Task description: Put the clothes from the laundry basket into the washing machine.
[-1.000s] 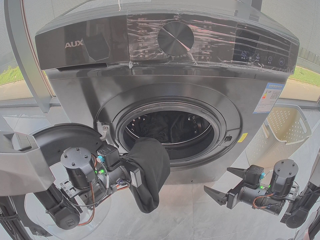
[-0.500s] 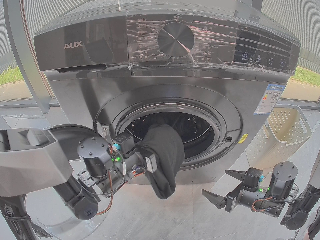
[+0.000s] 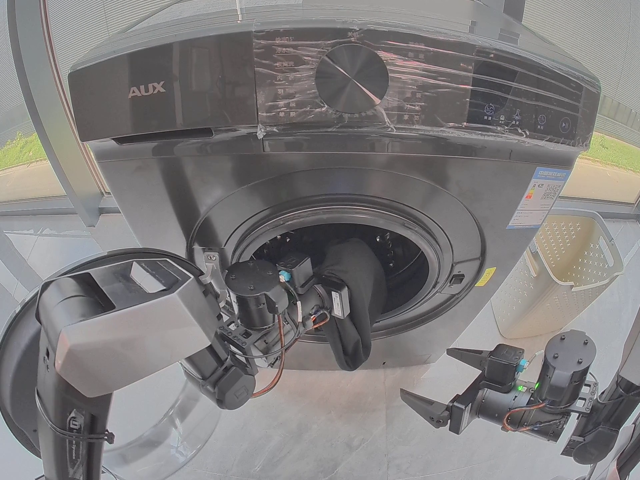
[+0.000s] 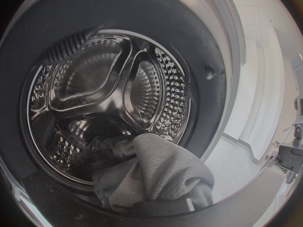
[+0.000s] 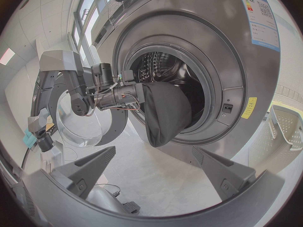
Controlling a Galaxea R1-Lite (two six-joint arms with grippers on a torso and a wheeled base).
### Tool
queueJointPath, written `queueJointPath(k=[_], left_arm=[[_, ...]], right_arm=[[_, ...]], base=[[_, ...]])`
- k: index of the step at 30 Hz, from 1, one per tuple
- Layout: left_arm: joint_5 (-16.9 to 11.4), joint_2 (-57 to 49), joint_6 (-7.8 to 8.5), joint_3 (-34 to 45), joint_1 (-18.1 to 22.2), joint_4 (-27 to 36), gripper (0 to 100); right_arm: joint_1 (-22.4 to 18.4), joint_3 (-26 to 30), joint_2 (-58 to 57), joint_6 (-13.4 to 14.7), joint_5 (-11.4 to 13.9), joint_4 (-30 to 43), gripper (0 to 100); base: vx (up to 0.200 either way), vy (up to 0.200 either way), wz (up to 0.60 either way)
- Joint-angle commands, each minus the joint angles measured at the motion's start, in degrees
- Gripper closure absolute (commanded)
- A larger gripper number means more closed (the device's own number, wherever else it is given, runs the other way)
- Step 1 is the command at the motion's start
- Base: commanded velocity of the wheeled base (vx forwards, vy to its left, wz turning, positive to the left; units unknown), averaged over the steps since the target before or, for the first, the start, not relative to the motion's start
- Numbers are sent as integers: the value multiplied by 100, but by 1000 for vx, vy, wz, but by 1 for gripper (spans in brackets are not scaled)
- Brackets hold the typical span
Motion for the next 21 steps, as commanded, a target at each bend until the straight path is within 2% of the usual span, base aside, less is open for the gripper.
queueJointPath(k=[1,3,4,5,8,11,13,21], left_arm=[[43,369,-26,-397,1,126,100],[219,465,-26,-775,1,407,100],[219,465,-26,-775,1,407,100],[307,553,-44,-1092,1,636,100],[342,747,-52,-1575,28,873,100],[474,896,-52,-1900,45,1023,100],[632,1168,-52,-2410,28,1234,100],[746,1757,18,-3509,89,1752,100]], right_arm=[[32,5,9,2,-1,-1,0],[32,5,44,2,7,-1,0],[32,5,44,2,7,-1,0],[32,13,44,2,7,-1,0],[32,13,62,2,7,-1,0],[32,13,62,2,7,-1,0],[32,13,71,2,7,-1,0],[32,13,79,2,7,-1,0]], base=[[0,0,0],[0,0,0],[0,0,0],[0,0,0],[0,0,0],[0,0,0],[0,0,0],[0,0,0]])
